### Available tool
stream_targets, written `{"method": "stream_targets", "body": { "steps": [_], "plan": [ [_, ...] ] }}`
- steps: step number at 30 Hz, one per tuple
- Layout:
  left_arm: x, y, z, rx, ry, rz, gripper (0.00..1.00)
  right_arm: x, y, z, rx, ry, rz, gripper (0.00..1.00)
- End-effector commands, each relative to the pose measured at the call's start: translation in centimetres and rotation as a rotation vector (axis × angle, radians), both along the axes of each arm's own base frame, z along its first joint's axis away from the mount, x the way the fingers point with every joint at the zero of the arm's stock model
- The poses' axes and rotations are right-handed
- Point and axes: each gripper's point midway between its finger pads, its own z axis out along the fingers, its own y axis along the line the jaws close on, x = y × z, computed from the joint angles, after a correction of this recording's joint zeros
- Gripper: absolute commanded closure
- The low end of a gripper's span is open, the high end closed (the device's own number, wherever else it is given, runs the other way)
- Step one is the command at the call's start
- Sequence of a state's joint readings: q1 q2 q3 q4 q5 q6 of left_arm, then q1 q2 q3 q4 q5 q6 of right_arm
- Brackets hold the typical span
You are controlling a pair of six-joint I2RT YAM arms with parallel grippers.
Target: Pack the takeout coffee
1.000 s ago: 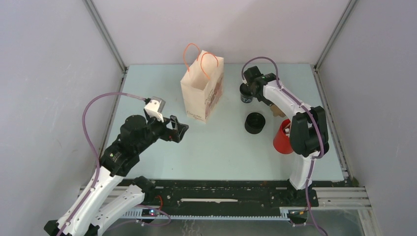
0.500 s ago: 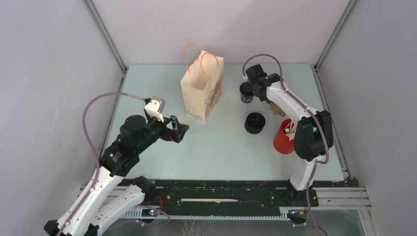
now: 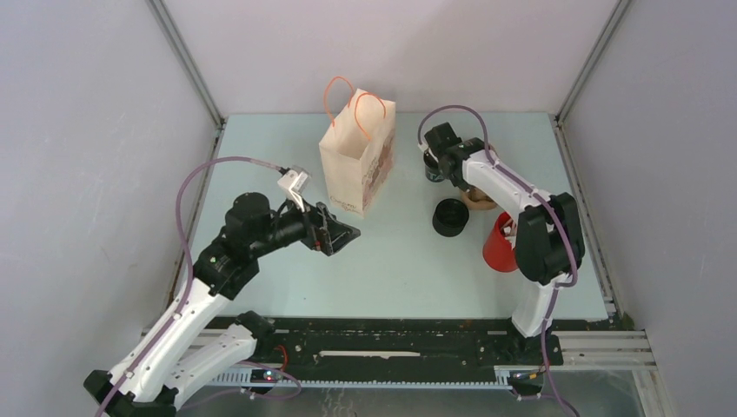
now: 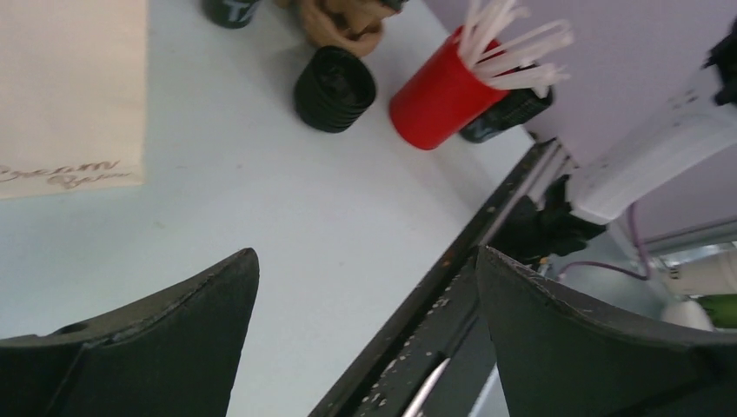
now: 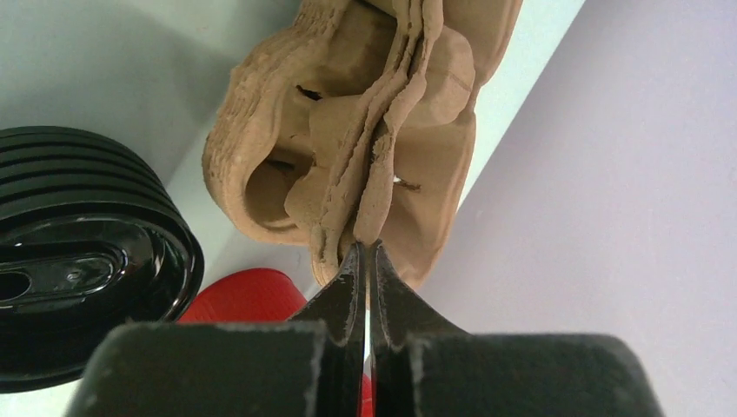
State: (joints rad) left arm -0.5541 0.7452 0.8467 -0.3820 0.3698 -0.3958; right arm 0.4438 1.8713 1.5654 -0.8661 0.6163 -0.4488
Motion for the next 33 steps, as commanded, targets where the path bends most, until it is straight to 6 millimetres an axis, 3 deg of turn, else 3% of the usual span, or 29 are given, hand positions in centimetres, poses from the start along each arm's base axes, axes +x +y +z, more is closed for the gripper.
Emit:
{"method": "stream_targets", "body": {
  "steps": [1,3,8,12,17,22,29,33],
  "plan": [
    [-1.5,-1.6,2.3,-0.154,0.009,-0.081,0.00,1.0,0.9,1.7,0.083,-0.077,0.023,1.00],
    [-1.5,-1.8,2.1,-0.172,0.025,-0.082,0.00,0.2,0.2,0.1,0.034,0.007,-0.039,1.00],
    [-2.0,-2.1,2.0,-0.201,0.034,-0.098,0.00,0.0,2.3,2.2,0.155,-0.116,0.021,1.00],
    [-2.4,-4.1,2.0,-0.233,0.058,-0.162,0.00,-0.9,1.5,-0.3,0.137,0.007,-0.098,1.00],
    [-2.6,-8.1,2.6,-0.282,0.076,-0.227,0.05,-1.5,1.7,-1.0,0.283,-0.008,-0.147,1.00],
    [-2.0,-12.7,2.3,-0.340,0.136,-0.263,0.25,-1.6,2.2,-1.6,0.451,0.002,-0.186,1.00],
    [1.8,-19.7,-1.5,-0.280,0.241,-0.222,0.48,-1.9,2.2,-1.4,0.598,0.010,-0.207,1.00],
    [4.1,-22.9,-2.8,-0.266,0.282,-0.194,0.49,-2.0,1.8,-1.2,0.645,0.005,-0.208,1.00]
  ]
}}
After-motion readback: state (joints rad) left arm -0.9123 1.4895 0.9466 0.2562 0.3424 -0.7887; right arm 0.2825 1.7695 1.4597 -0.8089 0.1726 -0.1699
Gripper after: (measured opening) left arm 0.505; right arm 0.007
